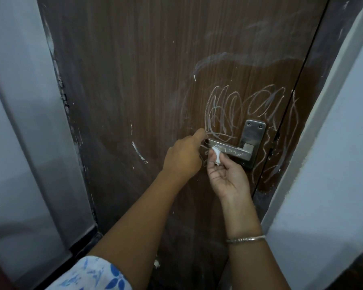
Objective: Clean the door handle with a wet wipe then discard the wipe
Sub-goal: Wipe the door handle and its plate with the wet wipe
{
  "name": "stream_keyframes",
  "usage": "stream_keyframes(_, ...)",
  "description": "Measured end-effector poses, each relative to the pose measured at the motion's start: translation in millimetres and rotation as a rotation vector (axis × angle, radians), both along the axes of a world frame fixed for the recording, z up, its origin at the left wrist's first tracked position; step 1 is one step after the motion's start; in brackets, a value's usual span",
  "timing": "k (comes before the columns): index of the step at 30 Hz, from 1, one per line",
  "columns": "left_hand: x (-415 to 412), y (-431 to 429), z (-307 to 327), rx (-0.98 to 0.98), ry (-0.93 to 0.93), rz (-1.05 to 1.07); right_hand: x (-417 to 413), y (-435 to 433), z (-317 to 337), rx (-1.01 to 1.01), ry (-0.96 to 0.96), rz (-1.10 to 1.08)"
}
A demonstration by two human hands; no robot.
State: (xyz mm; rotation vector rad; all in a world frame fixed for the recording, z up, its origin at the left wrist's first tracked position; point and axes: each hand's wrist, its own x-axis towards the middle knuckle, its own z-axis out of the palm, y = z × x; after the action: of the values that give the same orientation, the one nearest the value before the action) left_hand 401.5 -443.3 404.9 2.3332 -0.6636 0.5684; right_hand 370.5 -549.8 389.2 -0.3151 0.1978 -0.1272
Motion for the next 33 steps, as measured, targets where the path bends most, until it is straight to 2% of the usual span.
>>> stream_keyframes(5, 1.5, 0.5, -3.2, -0.016, -0.008, 0.004, -9.5, -13.9, -9.5, 0.083, -0.024, -0.052)
stream_keyframes(11, 6.6, -2.2, -6.5, -0.009, -0.031, 0.010, -12.9, -18.7, -3.3, 0.036, 0.009, -0.047)
stream_keyframes(18, 4.4, -1.4, -5.9, -0.032, -0.011, -0.015, -26.7, -31.6, -10.9, 0.128, -0.029, -0.113)
stream_keyframes(27, 3.4, 0.2, -5.4, -0.052, 0.010, -0.028, -34.2, -35.7, -20.1, 0.034, -0.078, -0.185)
stream_keyframes(33, 2.1, 1.1, -4.7, -0.064, 0.003, -0.058, -34.1, -34.1, -27.8, -0.237, -0.066, -0.441)
